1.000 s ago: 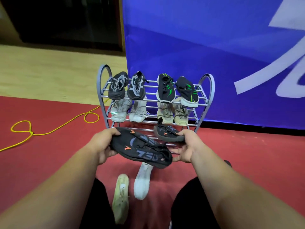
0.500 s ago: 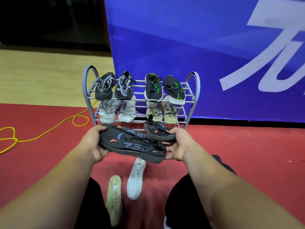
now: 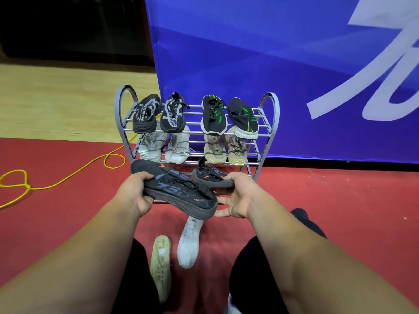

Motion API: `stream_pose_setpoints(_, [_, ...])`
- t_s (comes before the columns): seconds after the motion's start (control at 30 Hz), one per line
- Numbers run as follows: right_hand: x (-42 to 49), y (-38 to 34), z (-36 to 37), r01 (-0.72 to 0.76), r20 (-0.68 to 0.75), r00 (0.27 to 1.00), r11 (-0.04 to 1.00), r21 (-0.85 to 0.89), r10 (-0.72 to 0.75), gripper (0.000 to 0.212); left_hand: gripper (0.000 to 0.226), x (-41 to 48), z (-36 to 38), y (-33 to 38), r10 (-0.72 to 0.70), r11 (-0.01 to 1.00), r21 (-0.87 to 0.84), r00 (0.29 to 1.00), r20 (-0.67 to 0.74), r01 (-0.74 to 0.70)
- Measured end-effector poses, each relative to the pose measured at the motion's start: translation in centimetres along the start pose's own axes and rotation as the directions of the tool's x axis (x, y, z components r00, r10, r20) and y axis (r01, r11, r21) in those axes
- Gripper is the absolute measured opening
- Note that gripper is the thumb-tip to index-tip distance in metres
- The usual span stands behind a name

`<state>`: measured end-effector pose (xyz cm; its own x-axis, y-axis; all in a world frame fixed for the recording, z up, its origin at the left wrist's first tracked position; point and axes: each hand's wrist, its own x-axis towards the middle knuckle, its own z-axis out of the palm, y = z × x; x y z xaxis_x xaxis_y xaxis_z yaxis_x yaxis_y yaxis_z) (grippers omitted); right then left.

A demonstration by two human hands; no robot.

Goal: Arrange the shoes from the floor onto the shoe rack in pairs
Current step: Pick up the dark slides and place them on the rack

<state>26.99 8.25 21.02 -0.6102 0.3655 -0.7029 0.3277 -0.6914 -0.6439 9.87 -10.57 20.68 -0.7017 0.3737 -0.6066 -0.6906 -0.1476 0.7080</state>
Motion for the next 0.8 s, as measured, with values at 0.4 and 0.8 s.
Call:
stream_pose_setpoints(0.4, [0.6, 0.2, 1.2, 0.004, 0.023, 1.0, 1.0, -0.003, -0.004, 0.02, 0.007, 0.1, 1.7, -1.5, -0.076, 0.996, 0.048, 0.996, 0.042, 0.074])
stream_pose_setpoints(0.8, [1.0, 0.7, 2.7, -0.008, 0.029, 1.0, 1.0, 0.008, 0.007, 0.025, 0.024, -0.7, 3.2, -3.5, -0.318, 0.927, 0.282, 0.917, 0.242, 0.247])
